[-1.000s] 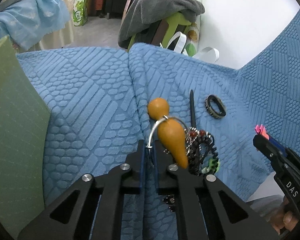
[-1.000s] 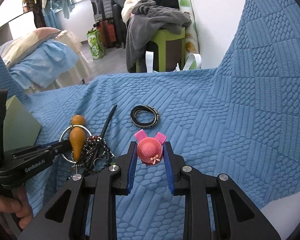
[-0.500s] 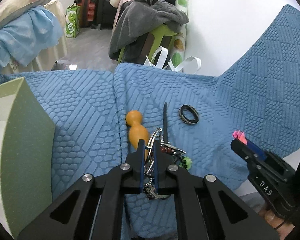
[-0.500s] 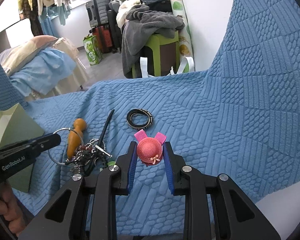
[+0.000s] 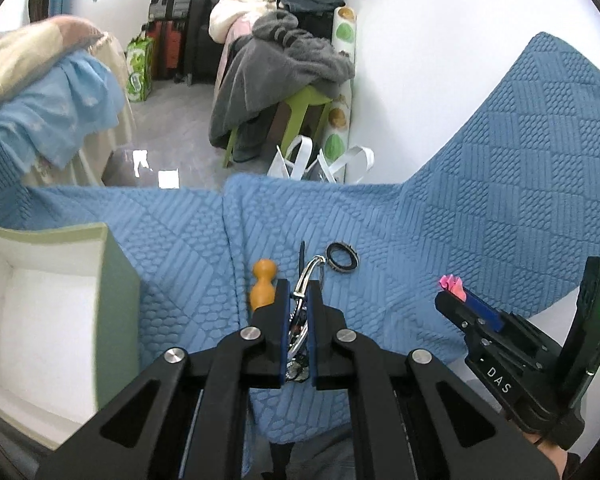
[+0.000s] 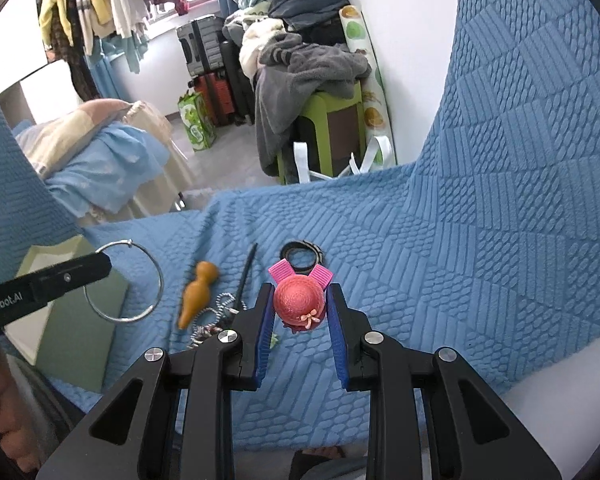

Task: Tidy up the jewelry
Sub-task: 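Carry the pink clip and silver hoop with both tools over the green box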

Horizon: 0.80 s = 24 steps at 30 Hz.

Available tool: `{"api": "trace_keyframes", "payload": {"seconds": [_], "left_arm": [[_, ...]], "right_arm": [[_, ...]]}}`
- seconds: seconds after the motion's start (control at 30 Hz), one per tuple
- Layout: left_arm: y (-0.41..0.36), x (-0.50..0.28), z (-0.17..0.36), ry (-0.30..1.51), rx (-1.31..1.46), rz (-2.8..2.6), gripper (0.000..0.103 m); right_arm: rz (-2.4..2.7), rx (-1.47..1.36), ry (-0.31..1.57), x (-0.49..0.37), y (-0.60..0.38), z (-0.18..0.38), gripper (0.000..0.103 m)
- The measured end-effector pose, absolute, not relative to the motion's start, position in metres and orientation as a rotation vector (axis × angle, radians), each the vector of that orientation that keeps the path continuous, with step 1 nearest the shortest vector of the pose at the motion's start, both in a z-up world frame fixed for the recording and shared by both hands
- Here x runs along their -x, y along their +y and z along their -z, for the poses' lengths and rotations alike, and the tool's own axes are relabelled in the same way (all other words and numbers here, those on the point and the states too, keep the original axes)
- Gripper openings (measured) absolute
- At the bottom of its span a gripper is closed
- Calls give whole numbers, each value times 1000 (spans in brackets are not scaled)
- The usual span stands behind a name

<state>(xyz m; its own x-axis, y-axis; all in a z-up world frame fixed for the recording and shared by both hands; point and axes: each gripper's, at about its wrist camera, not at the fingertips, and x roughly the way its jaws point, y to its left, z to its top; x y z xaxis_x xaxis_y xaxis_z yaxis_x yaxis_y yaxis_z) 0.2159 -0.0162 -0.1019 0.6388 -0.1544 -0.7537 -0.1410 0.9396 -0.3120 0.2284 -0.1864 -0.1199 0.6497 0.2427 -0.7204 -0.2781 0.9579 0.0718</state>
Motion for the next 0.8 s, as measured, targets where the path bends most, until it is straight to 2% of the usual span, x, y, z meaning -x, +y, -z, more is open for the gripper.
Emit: {"api": "trace_keyframes", "payload": {"seconds": [0.57,0.8], "left_arm": [[24,-158,-10,771,289,-67,8],[59,-133,-30,738,302,-119,8]], "right_arm": [[-407,41,660,-194,-147,1,23],[-488,59,617,-175,-97,-26,23]]}}
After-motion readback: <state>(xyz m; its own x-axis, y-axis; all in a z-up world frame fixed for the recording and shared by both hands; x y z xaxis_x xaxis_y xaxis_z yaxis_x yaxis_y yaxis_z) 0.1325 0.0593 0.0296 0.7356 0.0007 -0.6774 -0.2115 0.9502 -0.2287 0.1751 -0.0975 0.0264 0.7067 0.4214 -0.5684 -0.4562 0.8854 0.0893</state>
